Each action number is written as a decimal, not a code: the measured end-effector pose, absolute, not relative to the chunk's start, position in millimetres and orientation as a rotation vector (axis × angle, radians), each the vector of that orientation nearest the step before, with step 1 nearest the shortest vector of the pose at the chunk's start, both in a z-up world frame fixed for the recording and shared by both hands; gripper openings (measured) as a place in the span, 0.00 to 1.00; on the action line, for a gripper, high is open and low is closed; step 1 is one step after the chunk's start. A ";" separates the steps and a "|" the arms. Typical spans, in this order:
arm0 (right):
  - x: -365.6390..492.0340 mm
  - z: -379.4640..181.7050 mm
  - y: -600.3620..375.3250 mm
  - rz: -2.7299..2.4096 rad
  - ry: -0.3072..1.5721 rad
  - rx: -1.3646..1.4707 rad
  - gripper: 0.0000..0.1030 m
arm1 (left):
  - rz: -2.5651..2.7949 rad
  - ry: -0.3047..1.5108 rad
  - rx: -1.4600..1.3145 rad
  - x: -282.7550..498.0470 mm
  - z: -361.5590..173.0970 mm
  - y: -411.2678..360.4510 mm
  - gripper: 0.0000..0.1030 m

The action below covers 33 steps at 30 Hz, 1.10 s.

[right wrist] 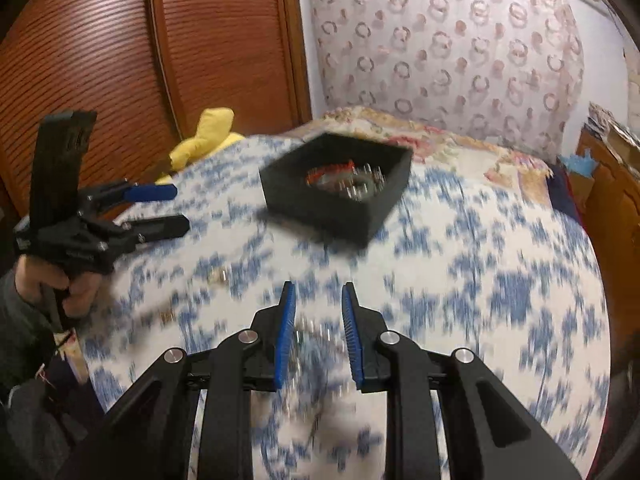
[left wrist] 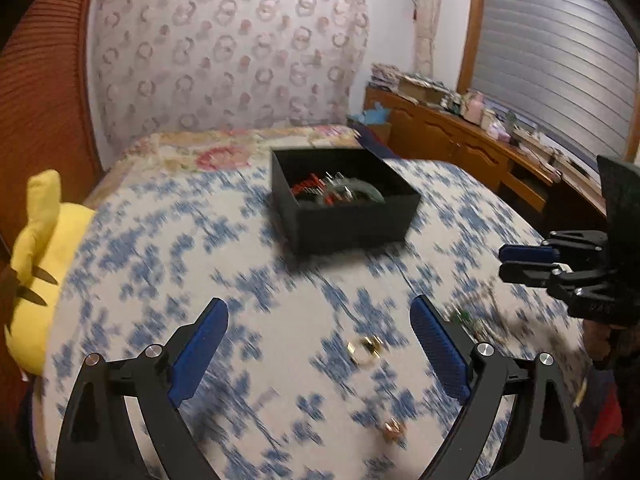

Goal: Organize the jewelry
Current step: 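Grasp the gold ring with the left gripper while the right grasps the pearl strand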

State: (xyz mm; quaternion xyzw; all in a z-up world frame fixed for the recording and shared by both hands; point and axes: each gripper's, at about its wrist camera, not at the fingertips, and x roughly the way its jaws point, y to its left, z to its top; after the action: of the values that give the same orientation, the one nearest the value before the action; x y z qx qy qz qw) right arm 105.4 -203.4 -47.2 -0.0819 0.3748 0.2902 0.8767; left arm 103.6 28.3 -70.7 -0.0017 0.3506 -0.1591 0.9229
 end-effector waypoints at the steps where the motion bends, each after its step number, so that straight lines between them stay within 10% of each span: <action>1: 100.0 -52.3 -205.9 0.600 0.793 -0.170 0.25 | -0.340 0.732 0.001 100.9 -73.7 25.3 0.78; 26: 69.7 -75.4 -214.5 0.569 0.829 -0.181 0.25 | -0.379 0.887 0.143 114.6 -105.1 -16.3 0.23; 33: 77.2 -72.4 -198.3 0.603 0.831 -0.223 0.25 | -0.386 0.869 0.121 110.0 -101.3 -12.5 0.22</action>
State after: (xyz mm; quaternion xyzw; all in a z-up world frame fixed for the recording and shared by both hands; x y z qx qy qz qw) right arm 77.2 -198.3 -72.4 -0.1062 0.3967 0.2877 0.8652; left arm 110.0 -12.5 -101.3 0.0583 0.4181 -0.1859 0.8872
